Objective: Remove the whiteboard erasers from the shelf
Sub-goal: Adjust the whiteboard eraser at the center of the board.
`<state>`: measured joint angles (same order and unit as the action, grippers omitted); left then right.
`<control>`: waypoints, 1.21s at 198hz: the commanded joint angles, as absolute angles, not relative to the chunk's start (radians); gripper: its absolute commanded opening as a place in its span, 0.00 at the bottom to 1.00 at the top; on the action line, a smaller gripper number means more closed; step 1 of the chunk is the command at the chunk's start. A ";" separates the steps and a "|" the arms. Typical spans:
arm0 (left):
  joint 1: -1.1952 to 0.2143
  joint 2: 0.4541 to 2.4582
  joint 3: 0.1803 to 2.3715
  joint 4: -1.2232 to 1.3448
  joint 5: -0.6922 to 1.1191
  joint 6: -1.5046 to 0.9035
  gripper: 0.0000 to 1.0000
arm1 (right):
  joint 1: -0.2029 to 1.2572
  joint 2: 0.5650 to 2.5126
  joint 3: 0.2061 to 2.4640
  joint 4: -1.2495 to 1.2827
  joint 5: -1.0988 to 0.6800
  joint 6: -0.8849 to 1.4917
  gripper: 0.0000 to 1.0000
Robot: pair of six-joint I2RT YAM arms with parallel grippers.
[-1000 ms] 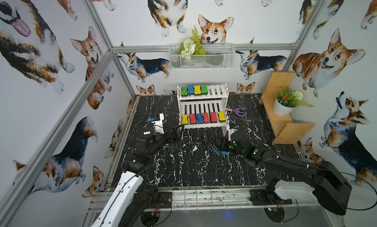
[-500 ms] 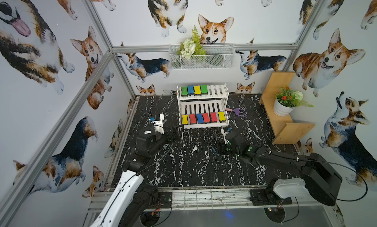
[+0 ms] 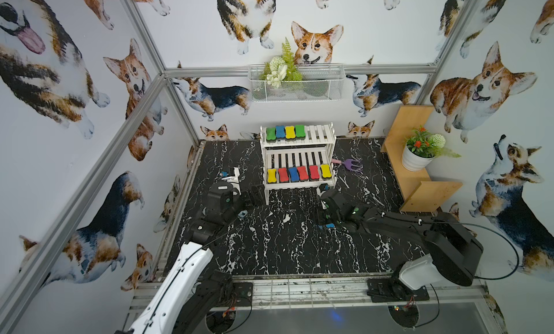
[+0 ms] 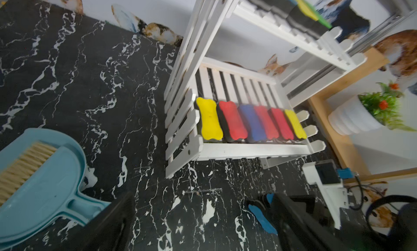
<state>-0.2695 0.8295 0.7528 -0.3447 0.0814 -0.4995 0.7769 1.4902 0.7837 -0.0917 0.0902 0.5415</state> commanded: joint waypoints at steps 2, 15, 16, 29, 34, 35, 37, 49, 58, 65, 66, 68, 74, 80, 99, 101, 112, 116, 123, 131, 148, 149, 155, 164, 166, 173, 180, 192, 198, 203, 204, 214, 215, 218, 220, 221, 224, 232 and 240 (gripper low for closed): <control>-0.270 0.856 0.765 -0.390 0.076 -0.478 0.99 | 0.799 1.532 0.823 -0.154 0.149 0.499 0.62; -0.270 0.851 0.761 -0.384 0.085 -0.480 0.99 | 0.808 1.553 0.836 -0.167 0.162 0.499 0.61; -0.270 0.851 0.761 -0.383 0.085 -0.480 0.99 | 0.808 1.554 0.837 -0.168 0.163 0.499 0.61; -0.270 0.840 0.761 -0.375 0.087 -0.480 0.99 | 0.816 1.567 0.840 -0.172 0.171 0.496 0.58; -0.269 0.836 0.760 -0.374 0.086 -0.479 0.99 | 0.818 1.570 0.841 -0.175 0.176 0.495 0.57; -0.270 0.835 0.760 -0.374 0.086 -0.479 0.99 | 0.819 1.571 0.841 -0.176 0.177 0.495 0.57; -0.270 0.835 0.761 -0.374 0.086 -0.479 0.99 | 0.820 1.573 0.841 -0.177 0.178 0.495 0.57; -0.270 0.831 0.763 -0.376 0.084 -0.476 0.99 | 0.825 1.582 0.844 -0.188 0.192 0.494 0.56; -0.270 0.831 0.764 -0.377 0.083 -0.474 0.99 | 0.828 1.589 0.845 -0.194 0.205 0.492 0.55; -0.269 0.833 0.765 -0.377 0.083 -0.475 0.99 | 0.827 1.594 0.847 -0.200 0.210 0.492 0.53; -0.269 0.833 0.765 -0.377 0.083 -0.475 0.99 | 0.827 1.595 0.848 -0.201 0.211 0.492 0.53; -0.270 0.834 0.765 -0.377 0.083 -0.475 0.99 | 0.827 1.596 0.848 -0.202 0.212 0.491 0.52; -0.270 0.836 0.764 -0.377 0.084 -0.477 0.99 | 0.827 1.601 0.850 -0.203 0.212 0.489 0.51; -0.270 0.838 0.764 -0.377 0.086 -0.479 0.99 | 0.827 1.604 0.851 -0.202 0.210 0.486 0.49; -0.270 0.842 0.763 -0.375 0.086 -0.482 0.99 | 0.828 1.618 0.859 -0.197 0.192 0.482 0.41; -0.270 0.842 0.763 -0.376 0.086 -0.482 0.99 | 0.828 1.619 0.860 -0.197 0.191 0.481 0.39; -0.269 0.842 0.763 -0.374 0.086 -0.482 0.99 | 0.830 1.620 0.865 -0.188 0.178 0.481 0.30; -0.270 0.841 0.764 -0.374 0.085 -0.482 0.99 | 0.830 1.619 0.865 -0.185 0.173 0.483 0.27; -0.270 0.839 0.764 -0.374 0.084 -0.482 0.99 | 0.830 1.613 0.866 -0.174 0.165 0.488 0.23; -0.270 0.838 0.764 -0.375 0.083 -0.482 0.99 | 0.830 1.602 0.864 -0.160 0.154 0.497 0.21; -0.270 0.834 0.764 -0.374 0.080 -0.482 0.99 | 0.830 1.562 0.847 -0.110 0.134 0.546 0.19; -0.270 0.833 0.763 -0.374 0.080 -0.482 0.99 | 0.830 1.559 0.845 -0.107 0.133 0.551 0.19; -0.270 0.828 0.761 -0.372 0.077 -0.482 0.99 | 0.829 1.539 0.830 -0.075 0.123 0.579 0.19; -0.270 0.824 0.757 -0.370 0.072 -0.482 0.99 | 0.828 1.513 0.799 -0.019 0.101 0.631 0.18; -0.269 0.823 0.757 -0.370 0.071 -0.482 0.99 | 0.828 1.510 0.792 -0.005 0.096 0.643 0.18; -0.270 0.821 0.756 -0.369 0.068 -0.482 0.99 | 0.828 1.497 0.766 0.038 0.081 0.682 0.18; -0.270 0.819 0.755 -0.370 0.067 -0.482 0.99 | 0.828 1.489 0.745 0.077 0.070 0.716 0.18; -0.269 0.819 0.754 -0.371 0.070 -0.482 0.99 | 0.827 1.485 0.716 0.132 0.063 0.766 0.17; -0.270 0.819 0.756 -0.371 0.071 -0.482 0.99 | 0.826 1.487 0.701 0.153 0.063 0.787 0.17; -0.269 0.820 0.757 -0.372 0.071 -0.482 0.99 | 0.824 1.489 0.693 0.163 0.065 0.804 0.17; -0.270 0.820 0.758 -0.372 0.071 -0.482 0.99 | 0.823 1.489 0.691 0.165 0.066 0.807 0.17; -0.270 0.820 0.758 -0.374 0.071 -0.482 0.99 | 0.820 1.494 0.677 0.185 0.071 0.835 0.17; -0.270 0.820 0.759 -0.374 0.072 -0.482 0.99 | 0.820 1.493 0.675 0.187 0.072 0.837 0.17; -0.269 0.820 0.759 -0.374 0.071 -0.482 0.99 | 0.818 1.494 0.672 0.190 0.075 0.844 0.17; -0.270 0.820 0.760 -0.374 0.071 -0.482 0.99 | 0.818 1.494 0.670 0.192 0.077 0.849 0.17; -0.270 0.819 0.760 -0.374 0.071 -0.482 0.99 | 0.818 1.494 0.670 0.193 0.079 0.850 0.17; -0.270 0.821 0.760 -0.374 0.072 -0.482 0.99 | 0.816 1.493 0.667 0.198 0.082 0.854 0.17; -0.270 0.819 0.761 -0.374 0.072 -0.482 0.99 | 0.814 1.493 0.658 0.207 0.091 0.861 0.17; -0.270 0.819 0.761 -0.374 0.074 -0.482 0.99 | 0.805 1.497 0.658 0.205 0.091 0.865 0.17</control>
